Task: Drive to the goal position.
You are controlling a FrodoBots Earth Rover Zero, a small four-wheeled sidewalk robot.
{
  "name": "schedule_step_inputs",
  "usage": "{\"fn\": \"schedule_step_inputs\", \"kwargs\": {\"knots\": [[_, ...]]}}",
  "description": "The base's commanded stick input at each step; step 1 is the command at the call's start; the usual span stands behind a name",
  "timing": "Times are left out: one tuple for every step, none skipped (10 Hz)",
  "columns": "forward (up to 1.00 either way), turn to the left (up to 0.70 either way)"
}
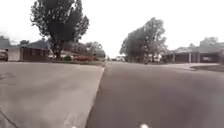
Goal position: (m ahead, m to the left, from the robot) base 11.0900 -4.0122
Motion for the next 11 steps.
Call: {"fn": "schedule_step_inputs", "kwargs": {"knots": [[1.00,0.00],[1.00,0.00],[1.00,0.00],[1.00,0.00],[1.00,0.00],[1.00,0.00],[1.00,0.00],[1.00,0.00],[1.00,0.00],[1.00,0.00],[1.00,0.00]]}}
